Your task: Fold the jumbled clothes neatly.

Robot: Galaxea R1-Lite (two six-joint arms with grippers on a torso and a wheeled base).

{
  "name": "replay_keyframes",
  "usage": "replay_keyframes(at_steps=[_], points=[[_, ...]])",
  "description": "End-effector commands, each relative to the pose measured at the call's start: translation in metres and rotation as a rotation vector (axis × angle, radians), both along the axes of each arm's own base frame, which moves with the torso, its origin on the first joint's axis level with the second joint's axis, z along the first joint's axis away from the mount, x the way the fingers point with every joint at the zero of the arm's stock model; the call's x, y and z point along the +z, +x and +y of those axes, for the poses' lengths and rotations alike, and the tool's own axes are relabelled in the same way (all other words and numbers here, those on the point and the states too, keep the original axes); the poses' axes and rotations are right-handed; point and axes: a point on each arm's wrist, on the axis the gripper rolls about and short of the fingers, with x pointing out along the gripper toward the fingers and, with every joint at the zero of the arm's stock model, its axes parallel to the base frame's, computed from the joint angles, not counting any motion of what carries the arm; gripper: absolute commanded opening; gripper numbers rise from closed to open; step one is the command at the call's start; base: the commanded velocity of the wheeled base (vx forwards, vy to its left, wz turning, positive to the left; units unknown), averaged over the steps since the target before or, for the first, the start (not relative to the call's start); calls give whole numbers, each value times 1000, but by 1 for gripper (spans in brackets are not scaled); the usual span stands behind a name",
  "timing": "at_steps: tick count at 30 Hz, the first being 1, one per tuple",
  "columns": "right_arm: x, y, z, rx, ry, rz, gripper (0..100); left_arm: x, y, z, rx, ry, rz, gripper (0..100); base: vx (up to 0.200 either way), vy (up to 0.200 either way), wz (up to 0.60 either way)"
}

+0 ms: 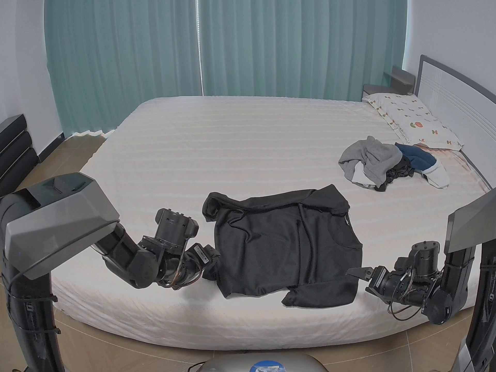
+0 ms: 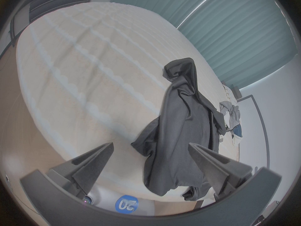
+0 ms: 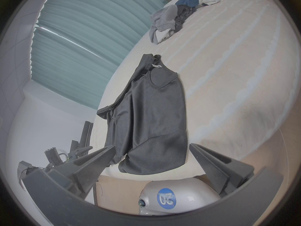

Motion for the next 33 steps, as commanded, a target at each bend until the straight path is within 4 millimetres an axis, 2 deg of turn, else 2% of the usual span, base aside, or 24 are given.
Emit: replay_keyframes(at_steps=[1,19,20,29,33], points=[[-21,-11,1,6,-9,55,100,-21,13,-25,-36,44,-2,100,0,0,0],[-21,-10,1,6,-6,52,100,-28,13,-31,-57,92,-11,100,0,0,0],[-22,-10,1,6,-6,53,100,-28,13,-31,-51,100,-13,0,0,0,0],[-22,-11,1,6,-7,56,100,-39,-3,-23,-25,203,81,0,0,0,0],[-22,-12,1,6,-7,58,100,-36,-4,-17,-7,227,102,0,0,0,0]])
